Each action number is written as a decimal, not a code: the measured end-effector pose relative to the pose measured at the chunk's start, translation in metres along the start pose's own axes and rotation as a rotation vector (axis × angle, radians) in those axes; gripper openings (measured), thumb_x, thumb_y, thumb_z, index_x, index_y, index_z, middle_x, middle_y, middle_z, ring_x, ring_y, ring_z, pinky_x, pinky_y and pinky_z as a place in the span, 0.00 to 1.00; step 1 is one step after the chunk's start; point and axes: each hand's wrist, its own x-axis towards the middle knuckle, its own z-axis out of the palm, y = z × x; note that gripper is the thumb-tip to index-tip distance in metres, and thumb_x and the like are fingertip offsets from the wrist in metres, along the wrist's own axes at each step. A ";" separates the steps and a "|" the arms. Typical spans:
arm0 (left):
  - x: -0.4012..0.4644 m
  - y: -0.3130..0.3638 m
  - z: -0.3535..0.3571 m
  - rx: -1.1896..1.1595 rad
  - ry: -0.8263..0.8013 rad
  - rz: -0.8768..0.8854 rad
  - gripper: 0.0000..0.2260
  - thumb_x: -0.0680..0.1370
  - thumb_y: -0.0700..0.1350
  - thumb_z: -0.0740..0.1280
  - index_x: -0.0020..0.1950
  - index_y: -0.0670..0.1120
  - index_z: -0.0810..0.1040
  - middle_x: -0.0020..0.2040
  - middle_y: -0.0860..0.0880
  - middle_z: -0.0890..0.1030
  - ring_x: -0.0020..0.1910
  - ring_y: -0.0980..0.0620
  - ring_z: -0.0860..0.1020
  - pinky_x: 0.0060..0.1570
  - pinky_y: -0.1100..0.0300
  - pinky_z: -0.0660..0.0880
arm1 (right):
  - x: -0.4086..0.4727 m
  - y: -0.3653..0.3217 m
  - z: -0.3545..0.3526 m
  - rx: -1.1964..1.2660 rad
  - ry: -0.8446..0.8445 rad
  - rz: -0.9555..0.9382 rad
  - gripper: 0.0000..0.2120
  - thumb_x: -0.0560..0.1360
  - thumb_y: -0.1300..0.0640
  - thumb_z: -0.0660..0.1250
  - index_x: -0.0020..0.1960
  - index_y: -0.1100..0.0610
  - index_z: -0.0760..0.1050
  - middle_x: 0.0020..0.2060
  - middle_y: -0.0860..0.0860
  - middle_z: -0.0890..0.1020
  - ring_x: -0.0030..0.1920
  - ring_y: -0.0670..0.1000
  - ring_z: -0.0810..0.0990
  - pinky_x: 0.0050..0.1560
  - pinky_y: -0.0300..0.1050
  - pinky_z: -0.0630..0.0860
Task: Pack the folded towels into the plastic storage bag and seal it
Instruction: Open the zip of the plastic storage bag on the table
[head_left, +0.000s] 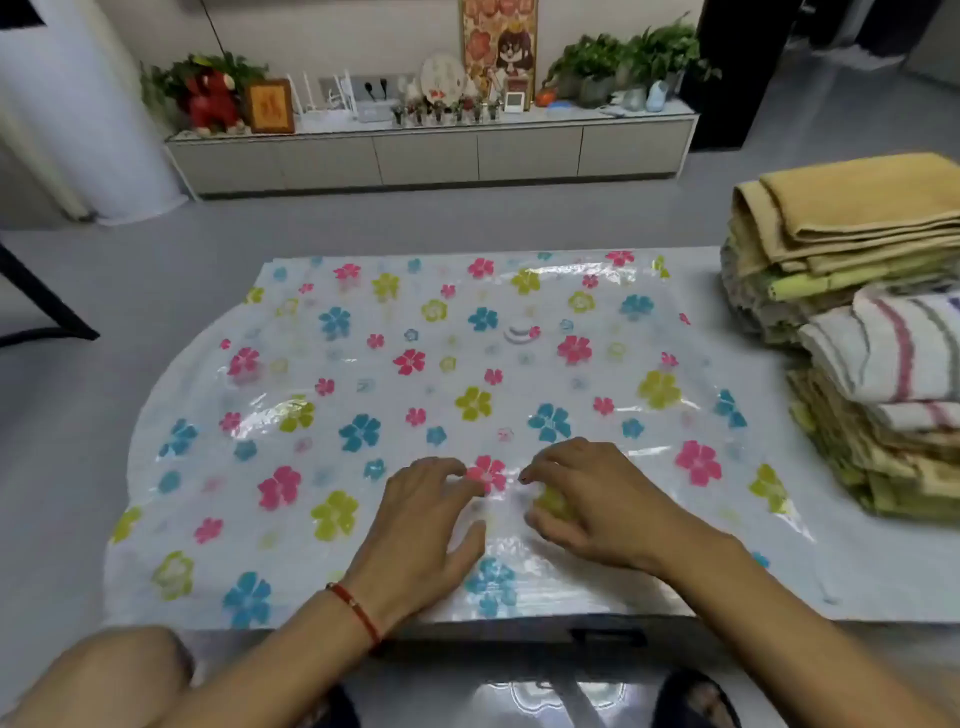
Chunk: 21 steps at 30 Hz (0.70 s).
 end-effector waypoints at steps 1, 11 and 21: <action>-0.006 0.001 -0.002 0.012 -0.035 0.030 0.19 0.77 0.62 0.58 0.65 0.57 0.74 0.68 0.53 0.72 0.68 0.53 0.67 0.69 0.56 0.62 | -0.006 -0.008 0.004 -0.001 -0.053 -0.013 0.25 0.79 0.36 0.62 0.72 0.45 0.74 0.71 0.46 0.76 0.70 0.51 0.72 0.72 0.50 0.67; -0.028 -0.009 -0.014 0.062 -0.373 0.212 0.25 0.77 0.60 0.65 0.73 0.56 0.67 0.78 0.50 0.61 0.76 0.50 0.56 0.75 0.48 0.56 | -0.036 -0.048 0.017 -0.079 -0.091 -0.031 0.22 0.76 0.40 0.70 0.68 0.46 0.76 0.69 0.47 0.77 0.67 0.51 0.75 0.65 0.50 0.72; 0.001 -0.021 -0.020 -0.002 -0.253 0.229 0.11 0.74 0.60 0.69 0.49 0.55 0.82 0.57 0.54 0.80 0.56 0.55 0.74 0.57 0.57 0.73 | -0.018 -0.025 0.027 0.091 -0.041 0.106 0.15 0.77 0.45 0.70 0.64 0.44 0.82 0.65 0.47 0.81 0.64 0.52 0.78 0.64 0.52 0.75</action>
